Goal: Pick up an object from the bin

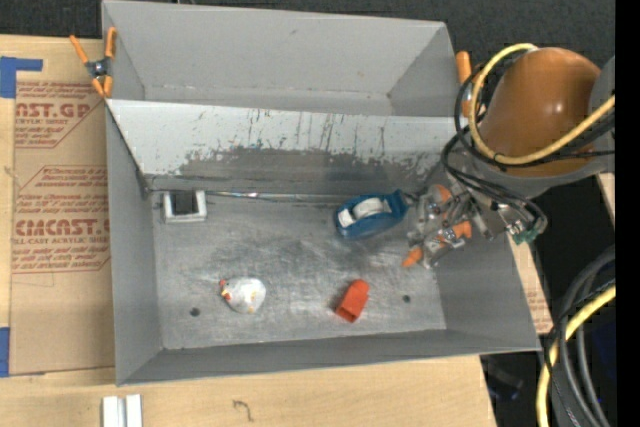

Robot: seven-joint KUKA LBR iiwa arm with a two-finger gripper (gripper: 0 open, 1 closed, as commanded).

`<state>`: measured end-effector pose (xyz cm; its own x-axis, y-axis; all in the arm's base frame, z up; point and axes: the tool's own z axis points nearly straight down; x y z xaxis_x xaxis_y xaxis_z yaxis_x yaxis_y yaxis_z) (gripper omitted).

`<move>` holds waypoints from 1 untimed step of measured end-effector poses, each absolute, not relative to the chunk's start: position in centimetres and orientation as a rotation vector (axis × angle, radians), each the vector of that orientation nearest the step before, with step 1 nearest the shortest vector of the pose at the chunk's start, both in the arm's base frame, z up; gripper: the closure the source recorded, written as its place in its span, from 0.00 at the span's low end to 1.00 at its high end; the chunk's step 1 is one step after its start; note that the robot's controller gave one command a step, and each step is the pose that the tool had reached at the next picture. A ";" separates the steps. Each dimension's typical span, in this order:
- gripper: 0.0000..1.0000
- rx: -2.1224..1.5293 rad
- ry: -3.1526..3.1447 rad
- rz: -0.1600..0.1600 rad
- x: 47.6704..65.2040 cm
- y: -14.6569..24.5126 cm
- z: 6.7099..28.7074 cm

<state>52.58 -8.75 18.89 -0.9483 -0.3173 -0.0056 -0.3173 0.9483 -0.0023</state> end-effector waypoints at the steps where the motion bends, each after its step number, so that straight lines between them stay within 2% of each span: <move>1: 1.00 -0.504 3.099 0.000 52.5 -8.7 18.7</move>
Offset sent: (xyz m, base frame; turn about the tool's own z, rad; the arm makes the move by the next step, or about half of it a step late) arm 0.0521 -0.0420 0.1026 -0.1113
